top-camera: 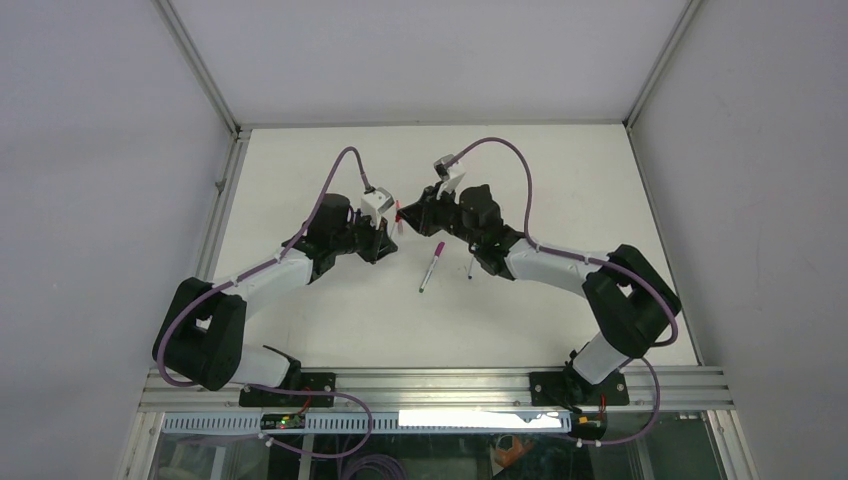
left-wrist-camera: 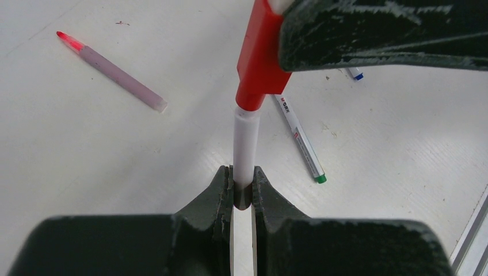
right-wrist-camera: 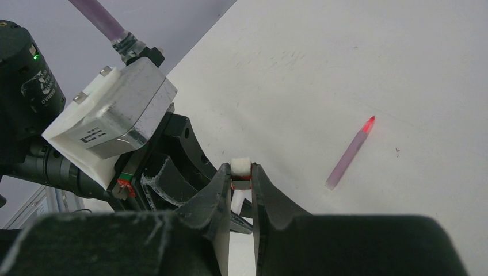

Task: Insert the pens into the pen caps

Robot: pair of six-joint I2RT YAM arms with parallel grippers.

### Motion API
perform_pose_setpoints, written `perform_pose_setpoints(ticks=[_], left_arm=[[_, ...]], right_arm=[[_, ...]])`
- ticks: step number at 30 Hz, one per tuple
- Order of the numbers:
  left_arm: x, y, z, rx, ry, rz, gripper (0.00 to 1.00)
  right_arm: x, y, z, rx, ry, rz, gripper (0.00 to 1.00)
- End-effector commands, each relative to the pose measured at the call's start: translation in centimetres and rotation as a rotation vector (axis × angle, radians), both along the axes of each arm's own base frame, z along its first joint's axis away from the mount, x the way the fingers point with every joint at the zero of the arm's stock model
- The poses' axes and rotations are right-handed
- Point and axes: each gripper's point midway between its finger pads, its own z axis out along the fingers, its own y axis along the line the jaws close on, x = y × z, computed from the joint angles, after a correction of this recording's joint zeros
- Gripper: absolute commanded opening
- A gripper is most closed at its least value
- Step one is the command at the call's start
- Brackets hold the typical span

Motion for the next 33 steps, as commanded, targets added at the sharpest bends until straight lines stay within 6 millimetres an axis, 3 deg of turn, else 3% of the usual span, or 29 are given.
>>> perform_pose_setpoints(ticks=[1, 13, 22, 33], left_arm=[[5.1, -2.1, 12.3, -0.173, -0.409, -0.012, 0.00], [4.8, -2.4, 12.1, -0.168, -0.451, -0.056, 0.00], [3.9, -3.7, 11.5, -0.187, -0.434, -0.153, 0.00], [4.2, -2.9, 11.6, -0.155, -0.455, -0.116, 0.00]], right_arm=[[-8.1, 1.9, -7.5, -0.166, 0.242, 0.278, 0.00], [-9.0, 2.6, -9.2, -0.207, 0.296, 0.364, 0.00], [-9.3, 2.7, -9.6, -0.220, 0.310, 0.390, 0.00], [-9.8, 2.1, -10.2, -0.245, 0.326, 0.396, 0.00]])
